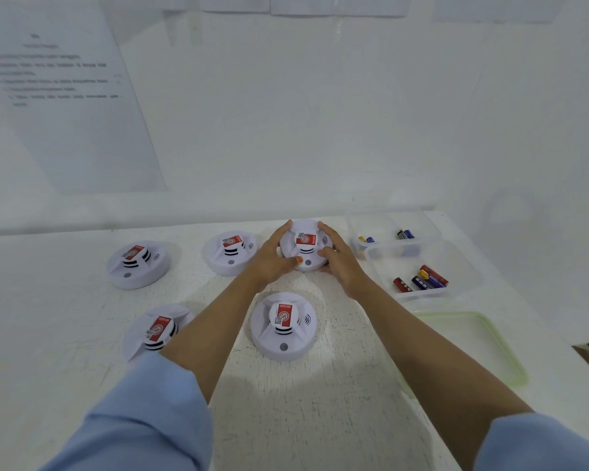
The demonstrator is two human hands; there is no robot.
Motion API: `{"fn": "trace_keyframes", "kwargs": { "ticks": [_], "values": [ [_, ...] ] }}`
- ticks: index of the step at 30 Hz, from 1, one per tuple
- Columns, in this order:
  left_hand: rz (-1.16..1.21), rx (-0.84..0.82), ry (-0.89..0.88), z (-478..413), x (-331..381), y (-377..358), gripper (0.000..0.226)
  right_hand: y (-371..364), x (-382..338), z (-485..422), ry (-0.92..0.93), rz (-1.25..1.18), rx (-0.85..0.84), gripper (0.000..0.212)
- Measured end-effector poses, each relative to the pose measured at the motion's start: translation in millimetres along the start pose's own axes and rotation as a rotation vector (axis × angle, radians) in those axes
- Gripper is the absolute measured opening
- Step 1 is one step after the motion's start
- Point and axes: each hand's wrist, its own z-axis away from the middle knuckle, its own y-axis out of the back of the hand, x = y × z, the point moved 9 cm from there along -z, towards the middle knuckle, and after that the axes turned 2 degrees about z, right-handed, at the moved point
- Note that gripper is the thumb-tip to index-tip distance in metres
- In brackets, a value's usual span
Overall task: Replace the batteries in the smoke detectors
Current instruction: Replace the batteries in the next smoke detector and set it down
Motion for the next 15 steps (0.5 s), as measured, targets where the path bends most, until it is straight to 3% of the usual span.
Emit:
{"fn": "trace_keyframes", "kwargs": {
  "ticks": [15],
  "values": [
    [-0.015, -0.012, -0.002, 1.0, 2.0, -1.4, 0.074, 1.0, 1.1, -0.1, 0.006, -0.008, 0.026, 0.051]
  ]
}}
